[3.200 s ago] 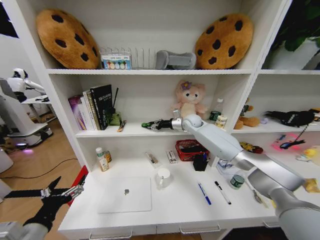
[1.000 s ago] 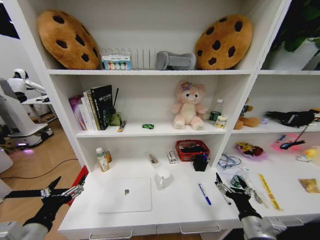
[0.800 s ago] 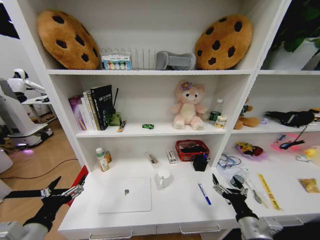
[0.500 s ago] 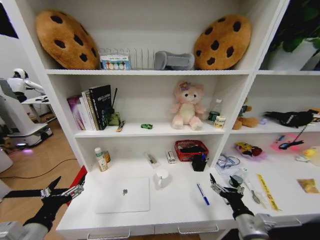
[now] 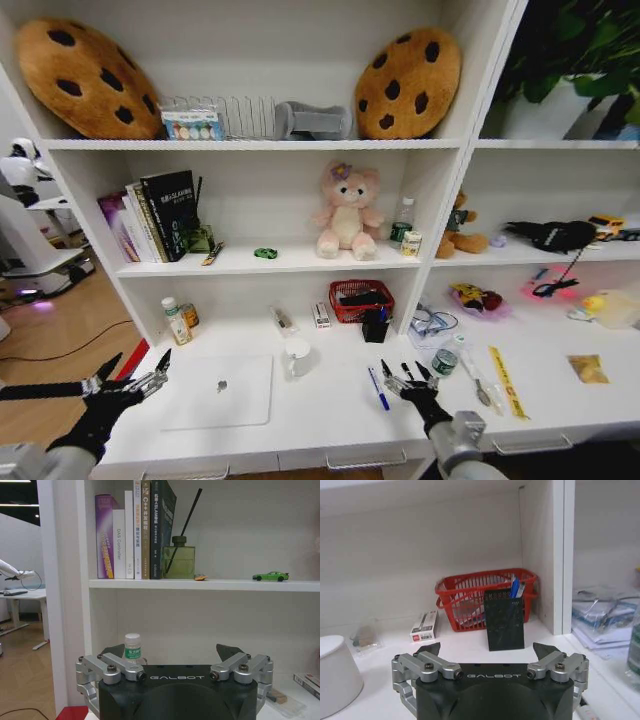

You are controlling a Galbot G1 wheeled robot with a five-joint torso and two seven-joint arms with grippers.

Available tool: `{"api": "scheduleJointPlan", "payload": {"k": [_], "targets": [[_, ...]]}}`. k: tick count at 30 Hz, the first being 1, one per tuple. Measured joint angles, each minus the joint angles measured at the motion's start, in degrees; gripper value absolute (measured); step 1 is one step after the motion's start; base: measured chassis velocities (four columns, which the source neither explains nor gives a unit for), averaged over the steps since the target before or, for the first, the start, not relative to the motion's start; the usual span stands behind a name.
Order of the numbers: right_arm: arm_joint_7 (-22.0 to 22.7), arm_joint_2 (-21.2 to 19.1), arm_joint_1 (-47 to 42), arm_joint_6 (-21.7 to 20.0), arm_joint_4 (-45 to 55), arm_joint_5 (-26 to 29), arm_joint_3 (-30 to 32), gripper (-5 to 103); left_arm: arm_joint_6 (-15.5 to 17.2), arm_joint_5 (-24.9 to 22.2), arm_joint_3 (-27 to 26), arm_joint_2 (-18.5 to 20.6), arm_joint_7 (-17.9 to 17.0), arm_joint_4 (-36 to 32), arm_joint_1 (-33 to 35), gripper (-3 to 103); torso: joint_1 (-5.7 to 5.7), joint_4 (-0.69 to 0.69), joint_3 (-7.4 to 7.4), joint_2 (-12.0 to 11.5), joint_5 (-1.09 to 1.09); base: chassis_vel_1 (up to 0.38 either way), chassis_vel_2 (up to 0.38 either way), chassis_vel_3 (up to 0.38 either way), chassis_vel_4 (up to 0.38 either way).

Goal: Organize the objects on the table.

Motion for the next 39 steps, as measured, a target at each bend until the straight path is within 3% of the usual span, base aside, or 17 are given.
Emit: {"api": "scheduleJointPlan", "payload": {"k": [10,18,23,27,39], "targets": [[9.09,-2.37,9.40,-8.27,-5.62,7.06,-7.40,100,0.00,0.00,0.00,0.00,0.00,0.00,0.00,100,0.00,-0.03,0.00,0.00,0.02,0.008,0.013,-0.004,-0.005],[8.20,-7.20,11.83,-11.10,-6.46,9.68,-7.55,100,0.00,0.00,0.00,0.00,0.00,0.00,0.00,100,0.00,-0.03,0.00,0.00,0.01,0.000,0.000,0.000,0.000],[8.67,-9.84,13.31,-13.96,-6.62,15.17,-8.15,100,0.00,0.00,0.00,0.00,0.00,0.00,0.00,100,0.00,-0.03,0.00,0.00,0.01,0.000,0.000,0.000,0.000],[9.88,-10.36,13.78,-14.93,-6.57,17.04,-9.01,103,0.00,0.00,0.00,0.00,0.00,0.00,0.00,100,0.00,-0.02,0.00,0.00,0.01,0.000,0.000,0.000,0.000],[11.24,-10.84,14.52,-17.16,-7.12,19.27,-9.53,95,0.00,0.00,0.00,0.00,0.00,0.00,0.00,100,-0.01,-0.03,0.00,0.01,0.00,0.000,0.000,0.000,0.000]]}}
